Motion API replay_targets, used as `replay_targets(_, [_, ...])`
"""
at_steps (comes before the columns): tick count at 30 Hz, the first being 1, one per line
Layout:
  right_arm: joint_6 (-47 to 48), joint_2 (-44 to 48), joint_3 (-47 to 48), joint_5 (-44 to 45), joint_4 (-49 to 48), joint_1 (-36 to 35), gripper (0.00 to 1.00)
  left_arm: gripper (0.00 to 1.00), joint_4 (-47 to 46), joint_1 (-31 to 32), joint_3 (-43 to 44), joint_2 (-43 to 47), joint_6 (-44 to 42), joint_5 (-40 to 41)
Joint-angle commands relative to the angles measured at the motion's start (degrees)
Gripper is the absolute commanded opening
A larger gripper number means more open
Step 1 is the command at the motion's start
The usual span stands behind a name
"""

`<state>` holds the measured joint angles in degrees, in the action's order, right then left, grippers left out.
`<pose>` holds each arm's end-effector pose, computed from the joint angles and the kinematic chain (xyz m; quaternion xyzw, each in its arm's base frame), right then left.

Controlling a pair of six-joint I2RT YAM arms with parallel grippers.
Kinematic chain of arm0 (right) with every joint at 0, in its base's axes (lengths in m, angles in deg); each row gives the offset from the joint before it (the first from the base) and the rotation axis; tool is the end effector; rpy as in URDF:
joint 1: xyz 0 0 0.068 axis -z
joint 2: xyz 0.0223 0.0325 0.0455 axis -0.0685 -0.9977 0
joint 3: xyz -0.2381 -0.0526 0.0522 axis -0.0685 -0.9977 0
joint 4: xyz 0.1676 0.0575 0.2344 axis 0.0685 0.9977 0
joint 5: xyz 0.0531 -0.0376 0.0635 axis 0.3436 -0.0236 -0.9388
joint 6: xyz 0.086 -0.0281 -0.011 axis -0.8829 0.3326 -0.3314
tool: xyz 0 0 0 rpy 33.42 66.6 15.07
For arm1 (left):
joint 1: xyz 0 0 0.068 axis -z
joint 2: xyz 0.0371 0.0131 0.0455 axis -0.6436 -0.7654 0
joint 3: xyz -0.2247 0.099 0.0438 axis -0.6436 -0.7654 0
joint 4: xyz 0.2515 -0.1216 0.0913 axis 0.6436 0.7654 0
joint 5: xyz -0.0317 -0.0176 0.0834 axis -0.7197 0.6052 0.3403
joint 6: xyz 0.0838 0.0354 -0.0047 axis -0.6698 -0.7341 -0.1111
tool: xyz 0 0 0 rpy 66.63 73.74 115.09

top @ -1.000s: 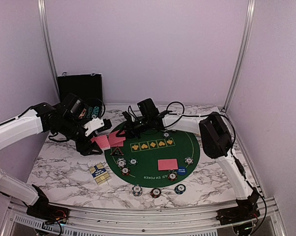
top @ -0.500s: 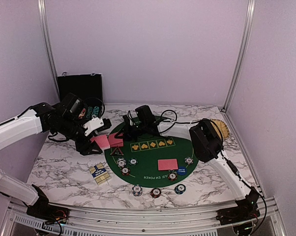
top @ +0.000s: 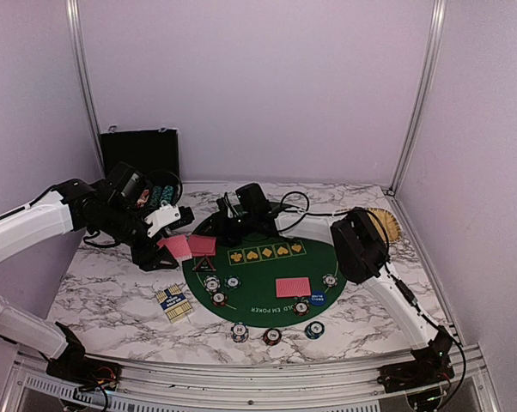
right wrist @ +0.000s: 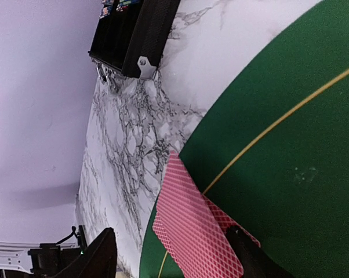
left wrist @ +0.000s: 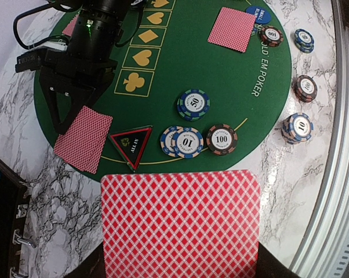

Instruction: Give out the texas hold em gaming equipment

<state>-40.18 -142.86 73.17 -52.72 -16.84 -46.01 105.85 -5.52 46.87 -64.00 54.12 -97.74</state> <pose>0.4358 0.4599 0.0661 -0.1096 0.8390 0.5182 0.1248 0.2635 -0.2063 0.2301 0.5418 0.7697 -0.1300 0.3118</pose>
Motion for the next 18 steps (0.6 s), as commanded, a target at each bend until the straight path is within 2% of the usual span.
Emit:
replay_targets(1, [6.93, 3.14, 0.83, 7.68, 6.85, 0.39, 0.67, 0.00, -0.82, -0.26, -0.22, 1.71, 0.24, -0.94])
replay_targets(14, [14.20, 7.19, -0.07, 15.61, 14.78, 0.26, 0.85, 0.00, -0.79, -0.25, -0.25, 1.89, 0.36, -1.36])
replay_targets(18, [14.74, 6.80, -0.06, 15.91, 15.73, -0.03, 0.86, 0.00, -0.78, -0.24, -0.27, 1.90, 0.35, -1.38])
